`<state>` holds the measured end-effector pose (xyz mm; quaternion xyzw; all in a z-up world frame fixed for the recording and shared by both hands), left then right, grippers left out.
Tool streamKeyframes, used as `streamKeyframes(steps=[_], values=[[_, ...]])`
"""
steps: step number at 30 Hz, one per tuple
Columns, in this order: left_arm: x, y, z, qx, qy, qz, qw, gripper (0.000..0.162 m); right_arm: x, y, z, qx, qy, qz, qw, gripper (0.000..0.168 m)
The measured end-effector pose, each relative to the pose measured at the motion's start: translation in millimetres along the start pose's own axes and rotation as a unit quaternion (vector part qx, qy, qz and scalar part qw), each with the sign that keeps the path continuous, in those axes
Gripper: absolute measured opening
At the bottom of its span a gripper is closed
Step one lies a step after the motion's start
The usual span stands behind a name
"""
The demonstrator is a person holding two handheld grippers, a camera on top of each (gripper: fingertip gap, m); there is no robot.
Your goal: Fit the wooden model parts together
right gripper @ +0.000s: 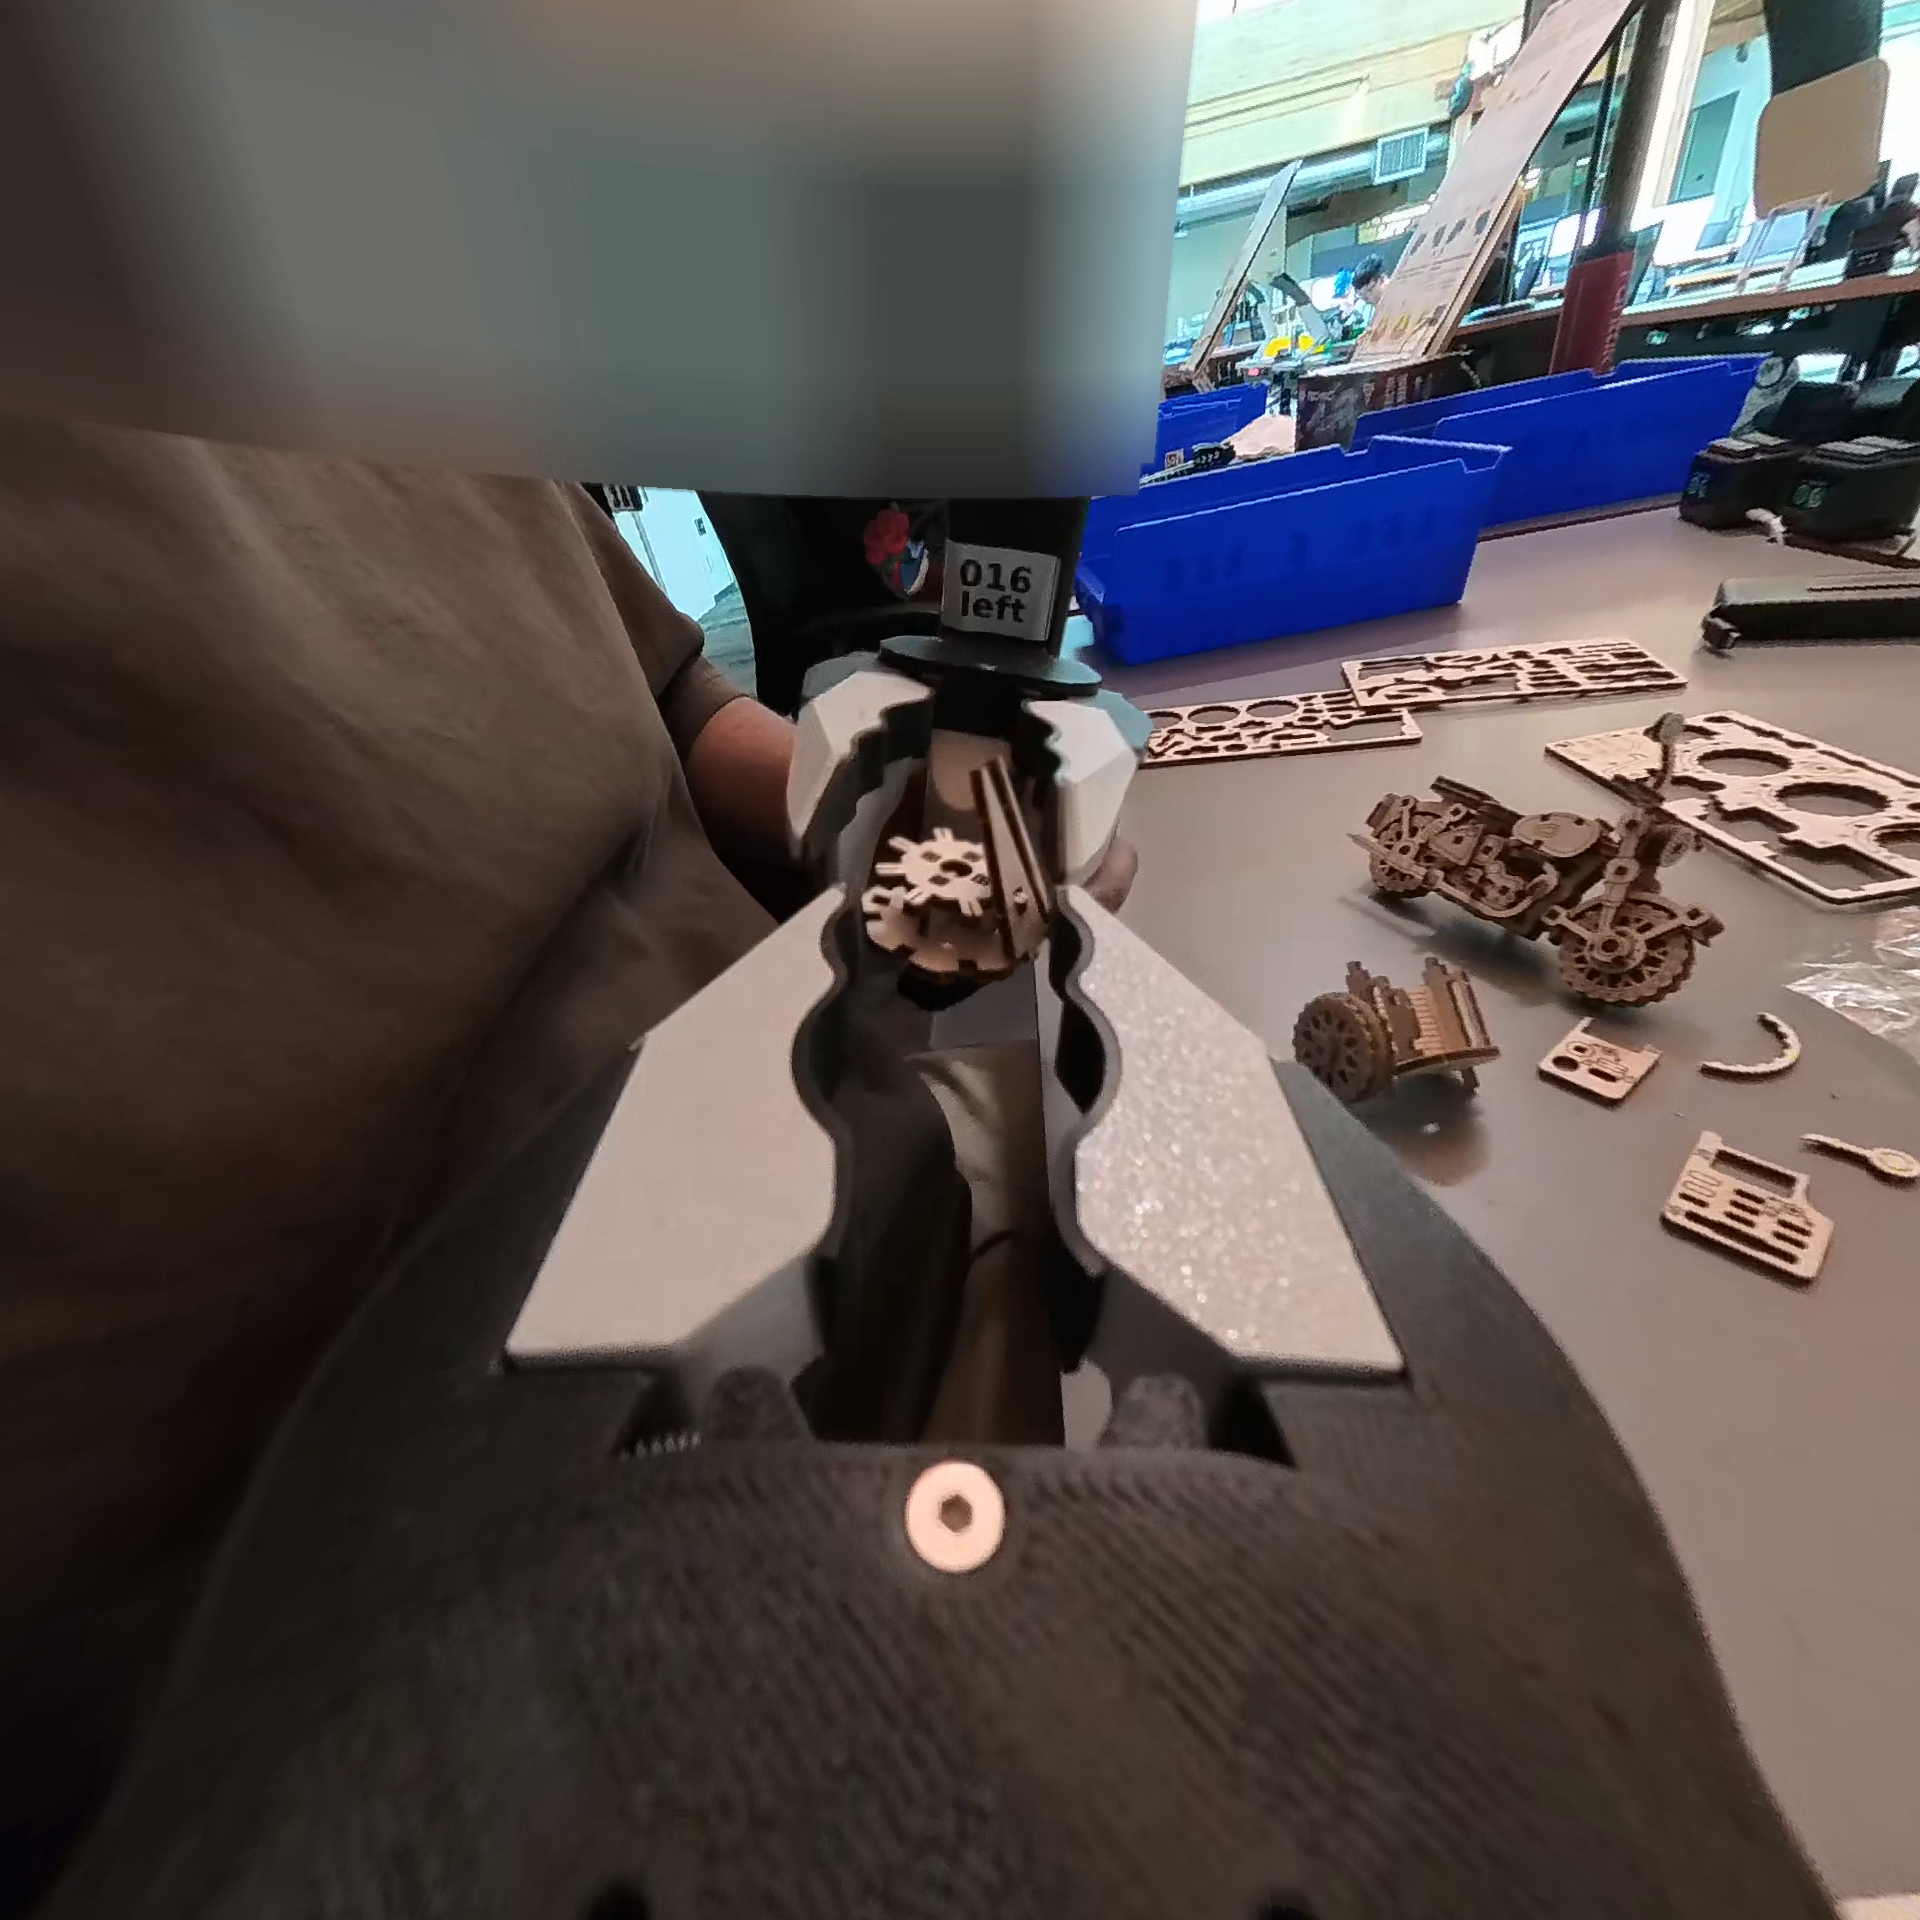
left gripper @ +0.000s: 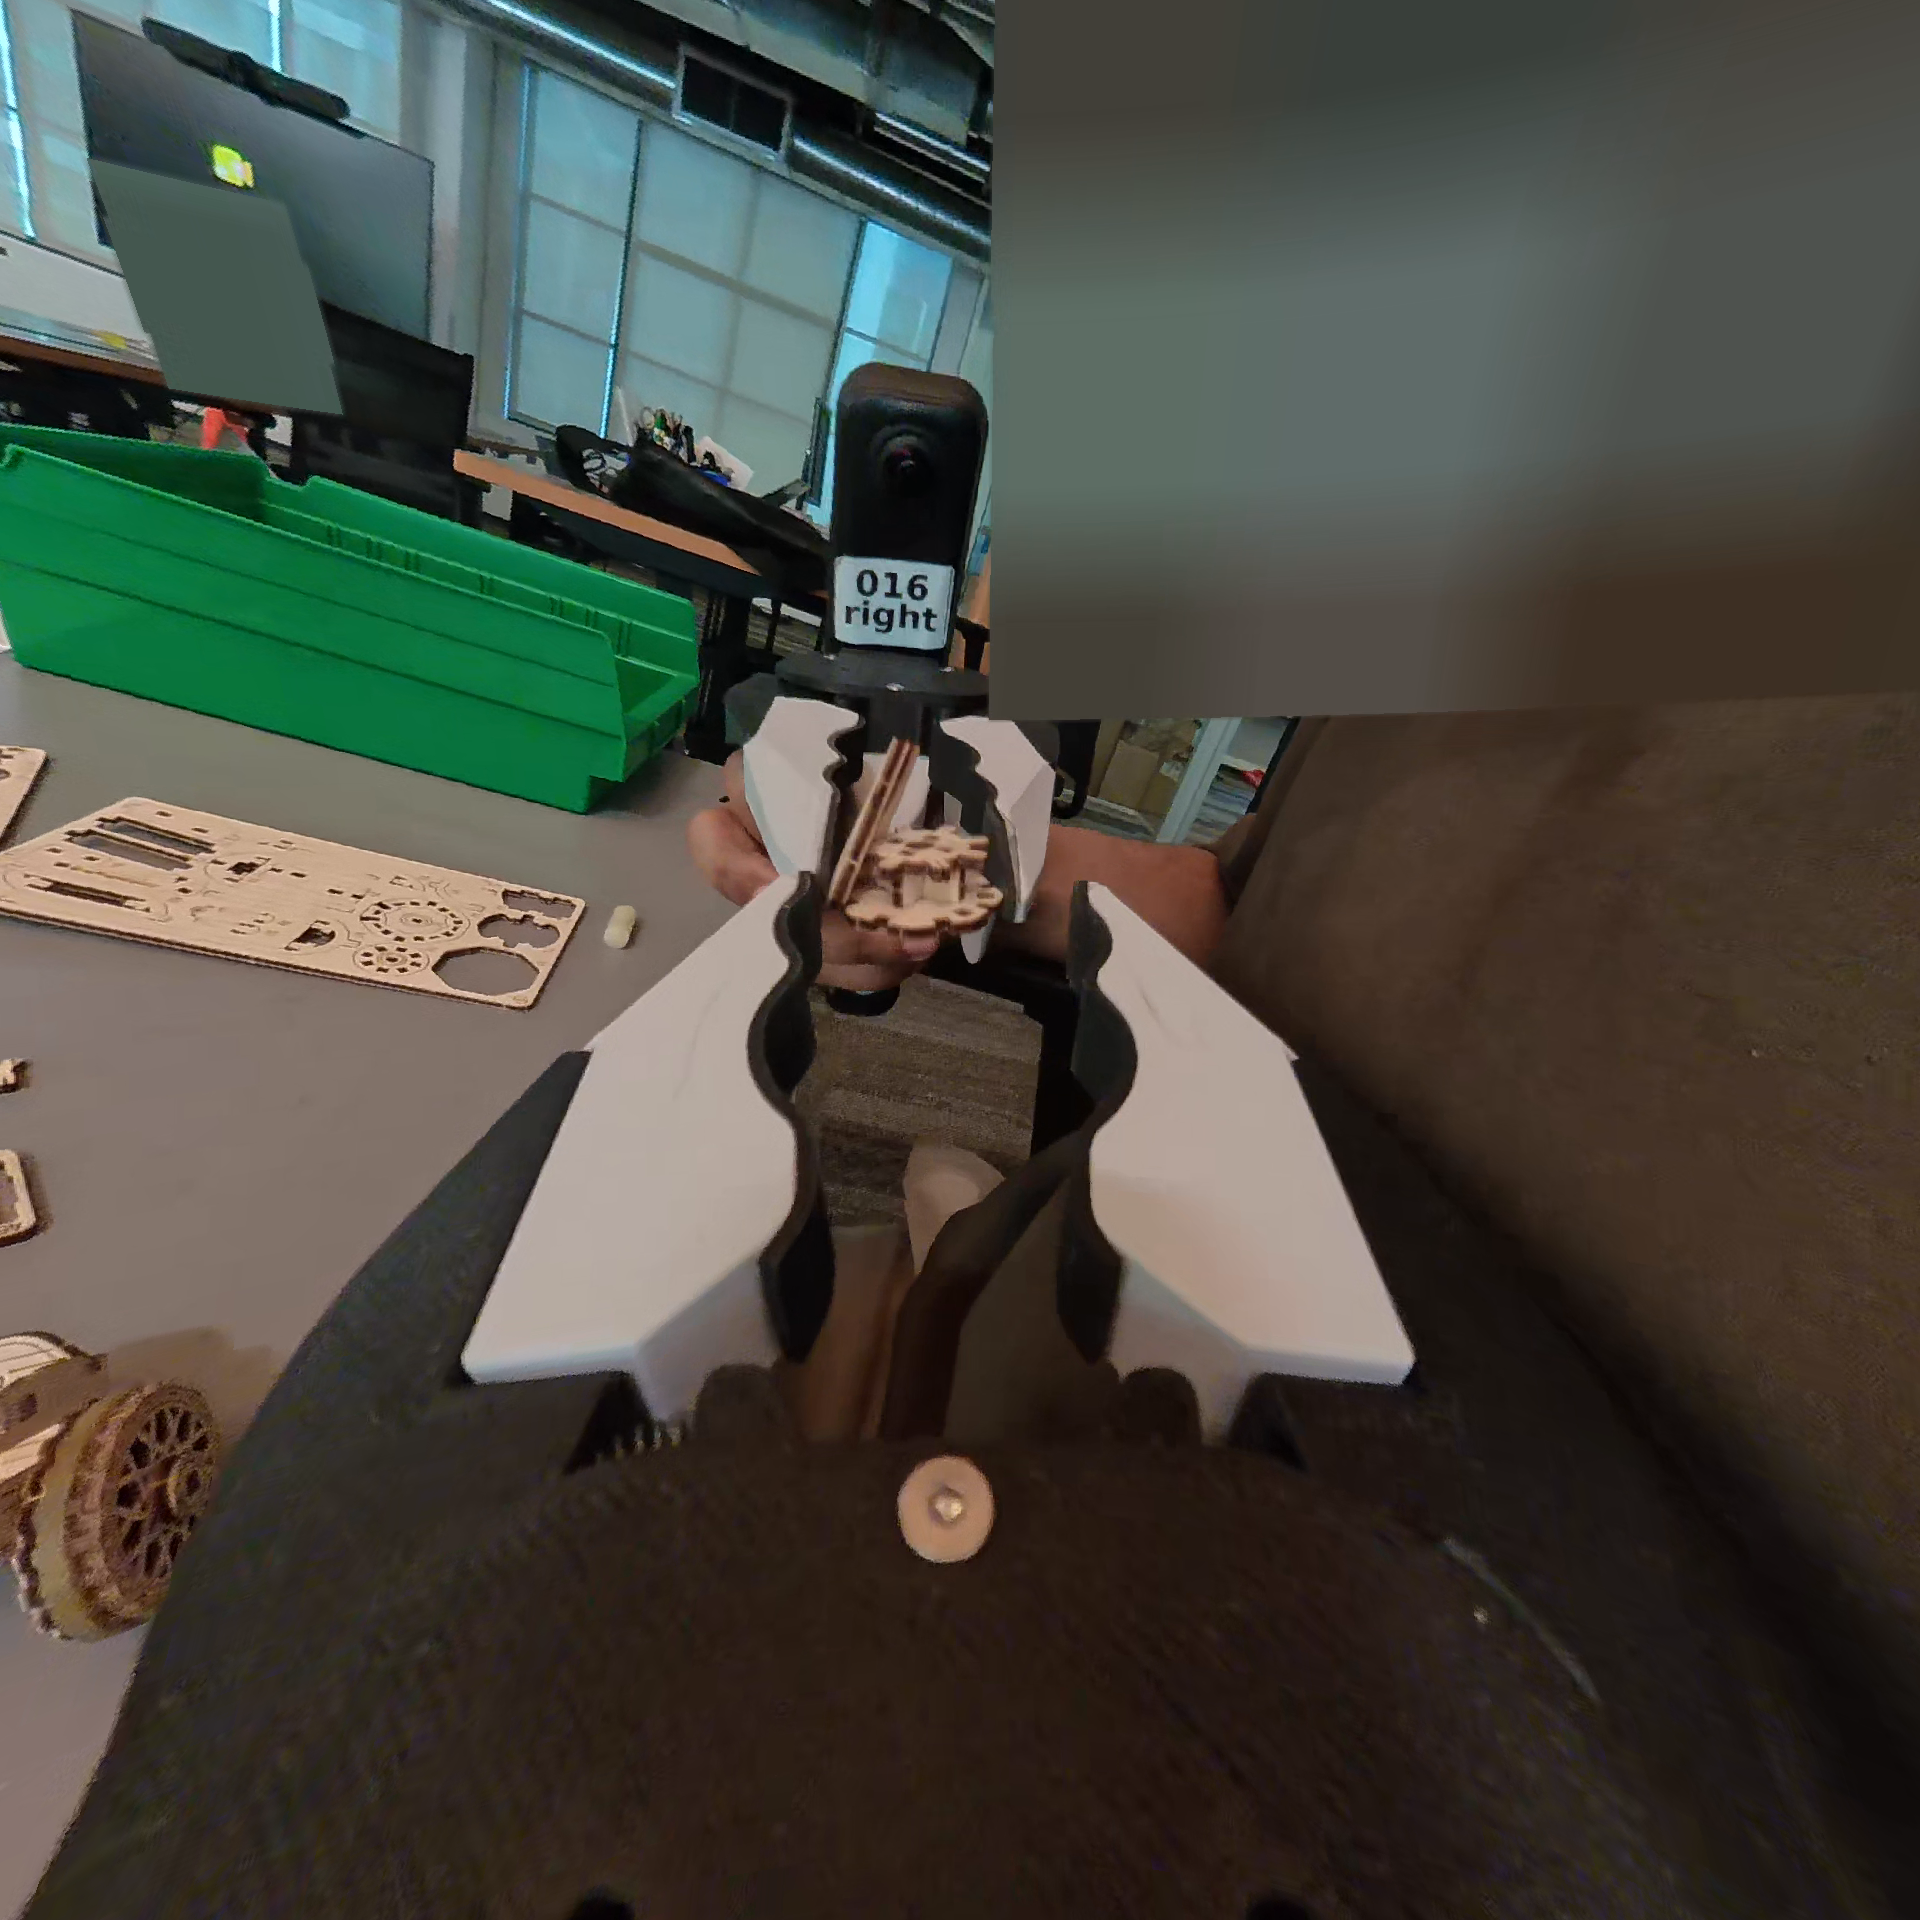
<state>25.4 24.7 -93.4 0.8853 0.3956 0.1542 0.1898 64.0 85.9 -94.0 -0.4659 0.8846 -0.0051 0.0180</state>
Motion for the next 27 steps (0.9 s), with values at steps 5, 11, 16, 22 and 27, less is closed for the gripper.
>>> streamKeyframes(steps=[5,11,16,22,27], values=[[-1.0,-3.4,0.2,-0.008,-0.004,-0.005,1.0,0.043,3.8,-1.8,3.4,-0.004,-0.017,-0.002,1.0,0.035],[-1.3,-7.3,1.5,-0.013,-0.012,-0.013,1.0,0.033,6.2,-3.1,2.3,-0.027,-0.023,0.01,0.999,0.035],[-2.4,-8.2,1.1,-0.004,-0.013,-0.018,1.0,0.03,5.6,-1.5,2.0,-0.04,-0.032,0.026,0.998,0.034],[-3.3,-5.7,0.8,0.02,-0.008,-0.021,1.0,0.019,3.0,0.4,1.4,-0.049,-0.035,0.038,0.997,0.033],[-3.3,-8.2,-0.2,0.011,-0.004,-0.027,1.0,0.035,4.5,-1.5,2.9,-0.065,-0.041,0.036,0.996,0.033]])
Point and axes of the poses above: each gripper's, where its closed fingertips meet, x out along the fingers, z out of its underside, y = z × x across the jaws, the point moved 4 cm from there along -x, back along the fingers, and after that the axes turned 9 degrees about -x, right-handed, at the moved point
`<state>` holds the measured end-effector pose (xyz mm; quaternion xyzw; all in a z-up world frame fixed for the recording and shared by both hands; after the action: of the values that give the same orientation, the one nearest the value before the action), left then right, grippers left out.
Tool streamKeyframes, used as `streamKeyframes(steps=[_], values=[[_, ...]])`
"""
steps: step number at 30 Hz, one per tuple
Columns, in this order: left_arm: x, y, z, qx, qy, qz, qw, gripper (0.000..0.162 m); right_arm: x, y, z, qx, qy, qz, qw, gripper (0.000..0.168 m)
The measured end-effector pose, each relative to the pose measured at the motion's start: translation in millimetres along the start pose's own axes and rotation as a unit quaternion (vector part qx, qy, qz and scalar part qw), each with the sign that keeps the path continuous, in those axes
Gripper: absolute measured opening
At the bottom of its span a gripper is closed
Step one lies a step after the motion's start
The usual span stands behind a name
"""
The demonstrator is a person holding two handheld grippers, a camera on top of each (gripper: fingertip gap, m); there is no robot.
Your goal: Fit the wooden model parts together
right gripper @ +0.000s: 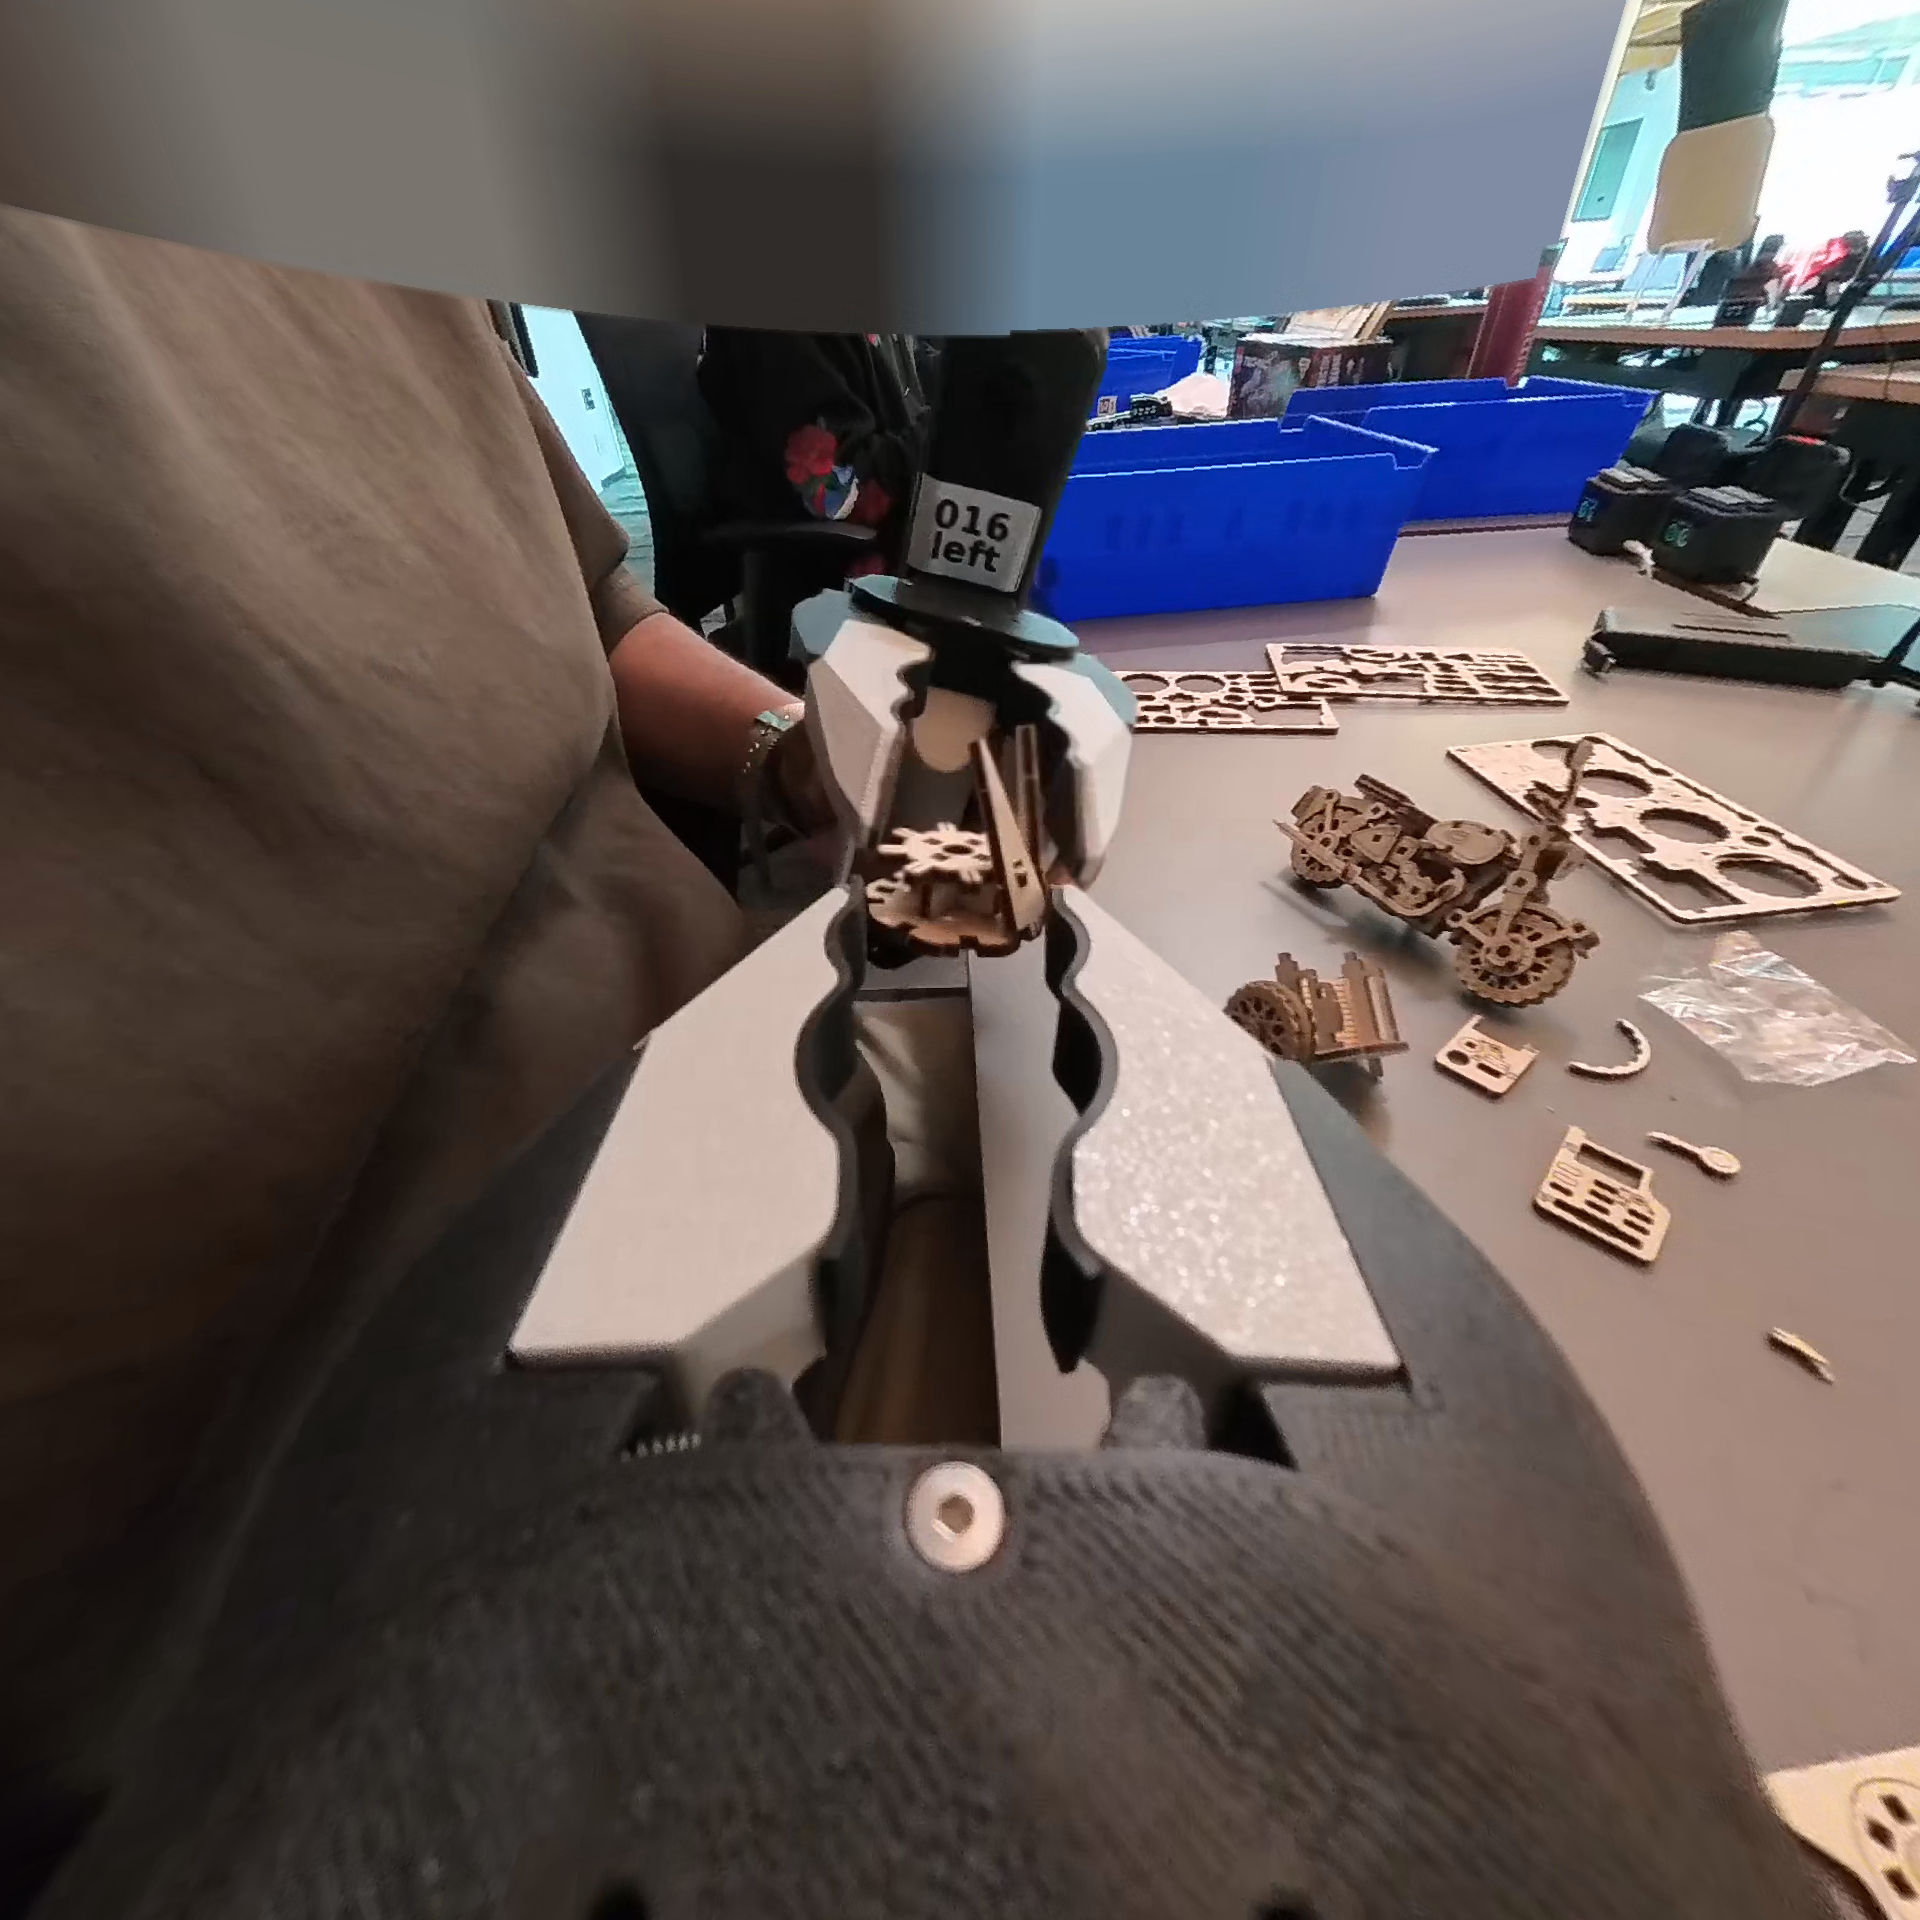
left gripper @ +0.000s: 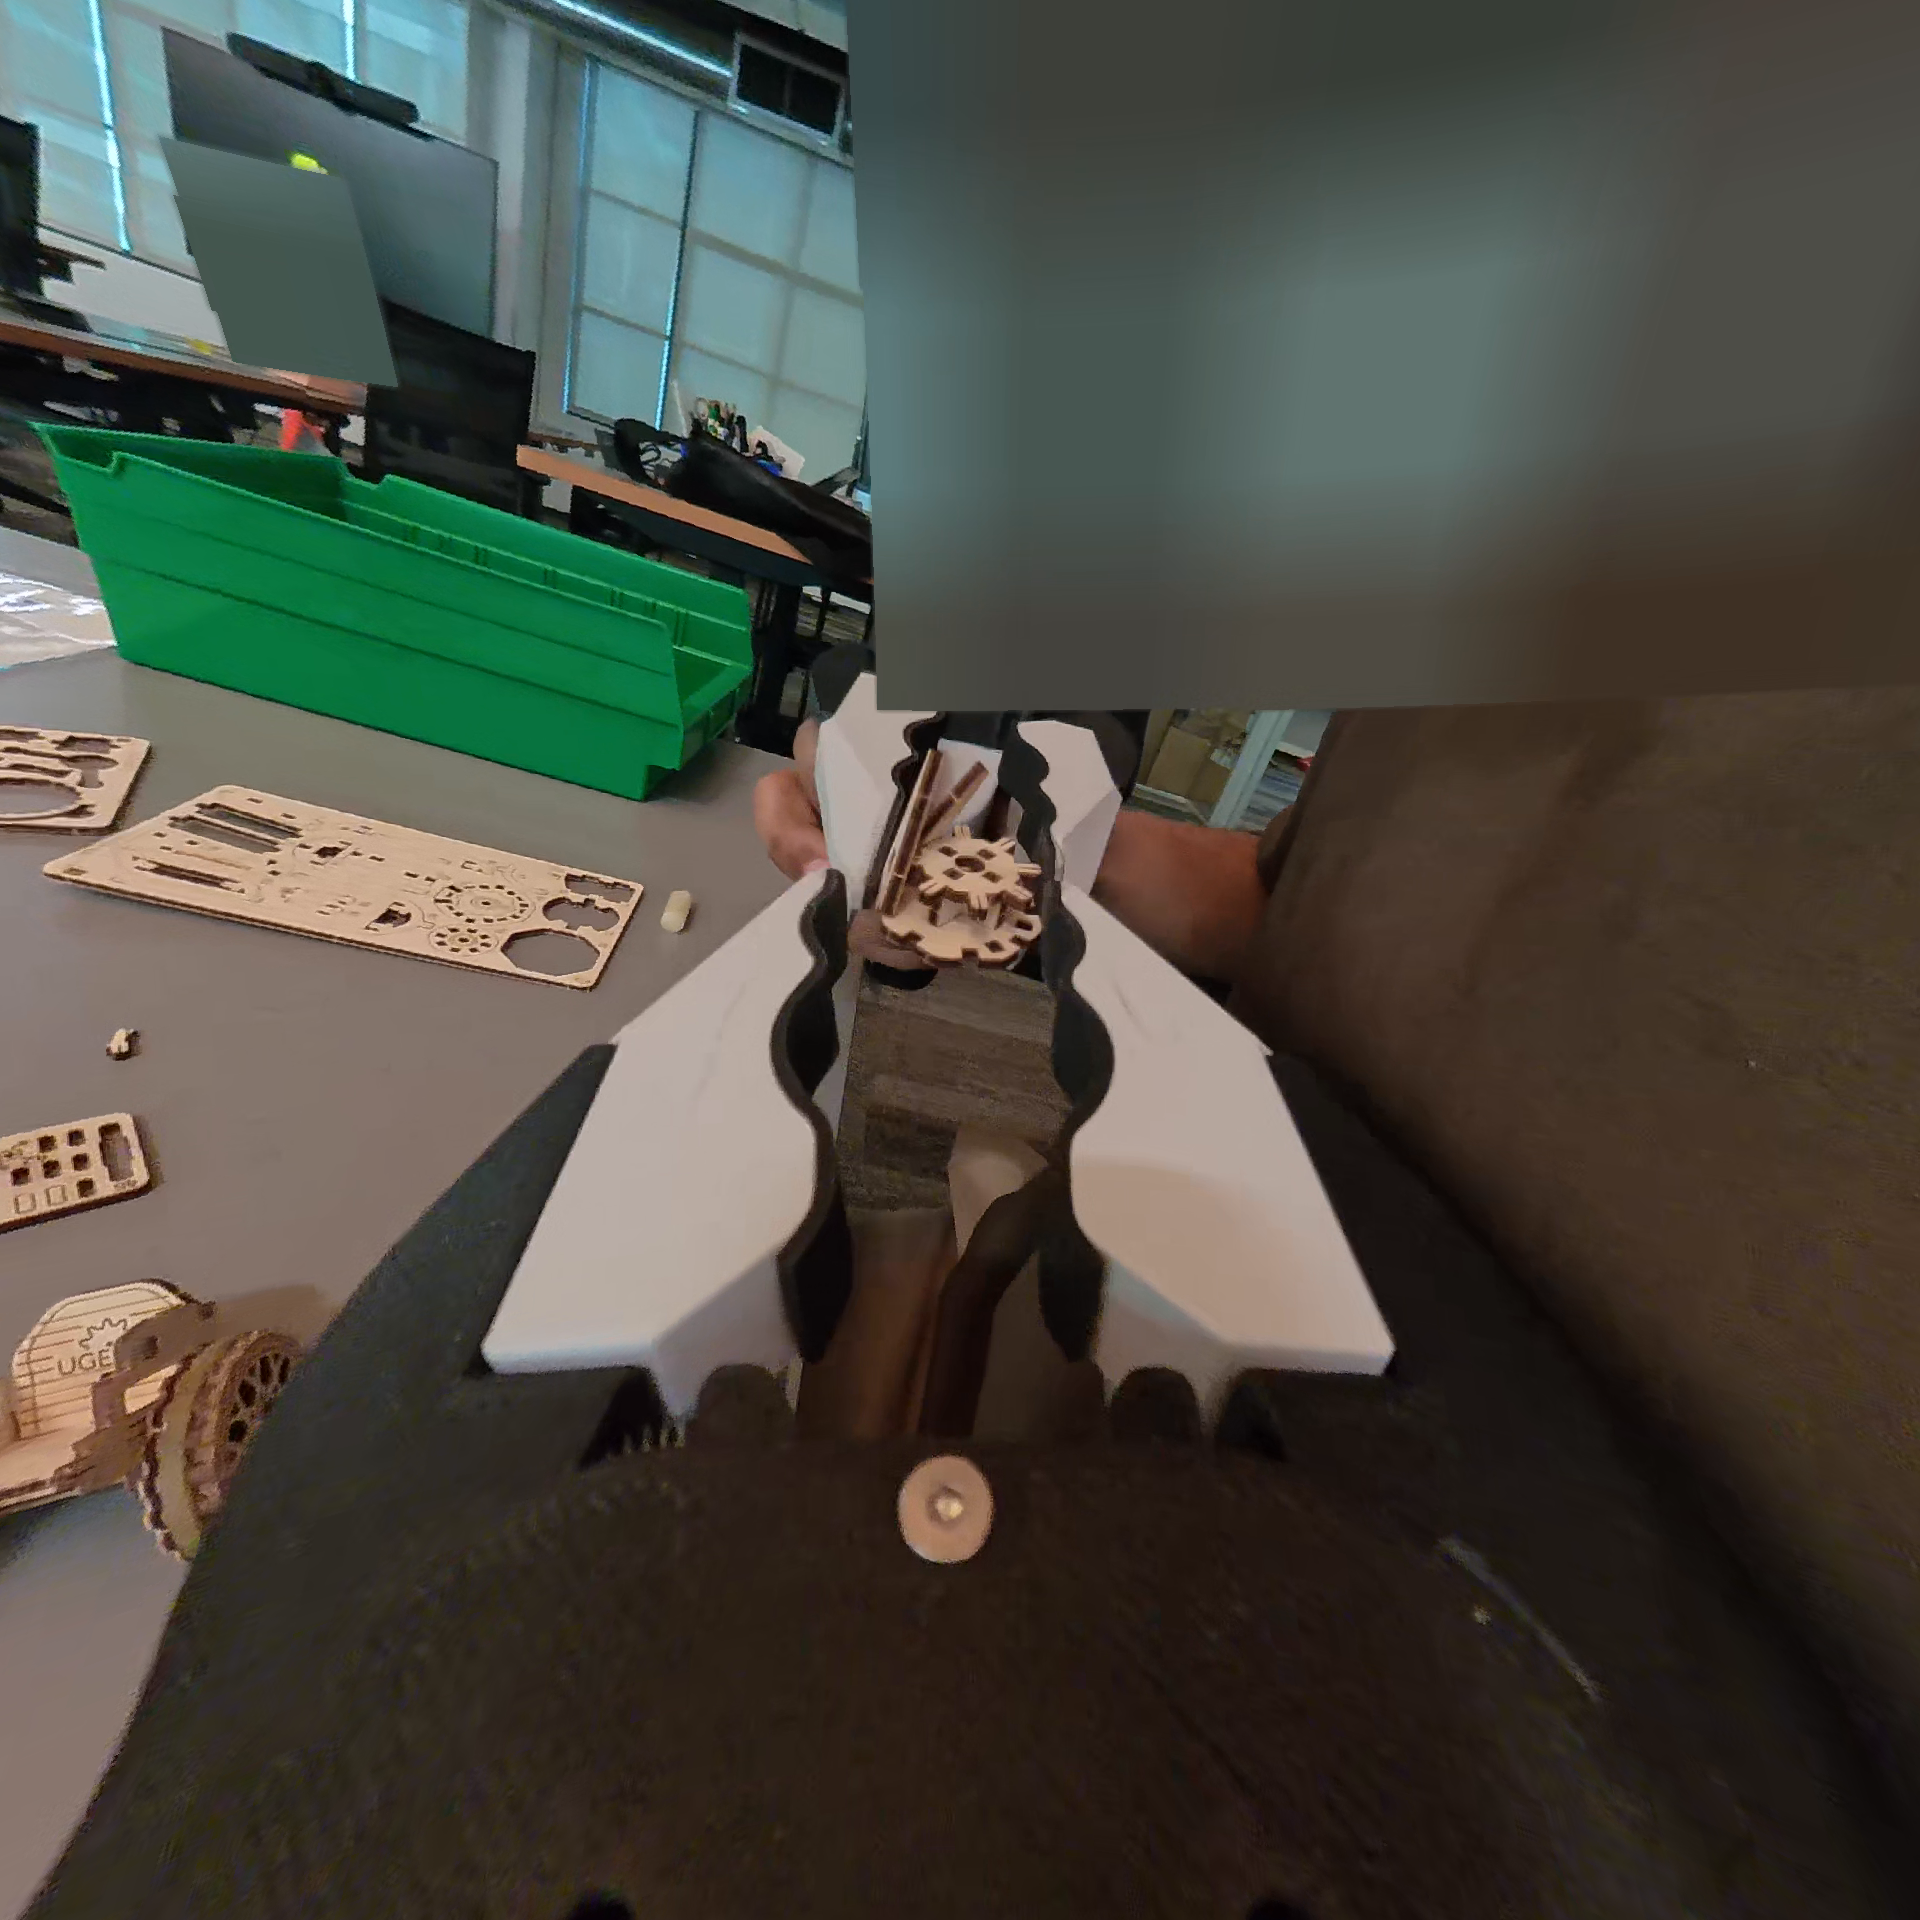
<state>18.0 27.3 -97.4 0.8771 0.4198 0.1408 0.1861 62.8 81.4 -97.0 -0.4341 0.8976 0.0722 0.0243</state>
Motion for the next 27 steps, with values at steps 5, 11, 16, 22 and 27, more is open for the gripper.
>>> streamKeyframes(steps=[5,11,16,22,27], values=[[0.9,1.8,1.7,0.004,-0.005,0.003,1.0,0.026,3.1,-1.5,2.5,-0.014,-0.013,0.006,1.0,0.033],[-0.7,-1.6,-0.5,-0.007,0.001,-0.003,1.0,0.025,0.6,1.7,-1.3,-0.022,0.001,0.023,0.999,0.033],[1.0,0.5,1.2,-0.001,-0.005,-0.001,1.0,0.023,-1.0,0.2,-3.7,-0.015,0.014,0.012,1.0,0.033],[1.2,2.5,0.6,0.005,-0.005,0.001,1.0,0.023,-0.1,-1.6,-3.7,-0.025,0.013,0.012,1.0,0.033],[0.7,2.3,0.9,0.02,-0.01,-0.005,1.0,0.023,0.5,-1.2,-2.4,-0.024,0.01,0.014,1.0,0.033]])
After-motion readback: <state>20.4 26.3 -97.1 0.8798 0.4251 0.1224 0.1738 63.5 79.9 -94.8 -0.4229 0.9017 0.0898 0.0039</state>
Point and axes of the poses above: each gripper's, where its closed fingertips meet, x out along the fingers, z out of its underside, y = z × x across the jaws, the point moved 4 cm from there along -x, back along the fingers, and after that the axes turned 9 degrees about -x, right-handed, at the moved point
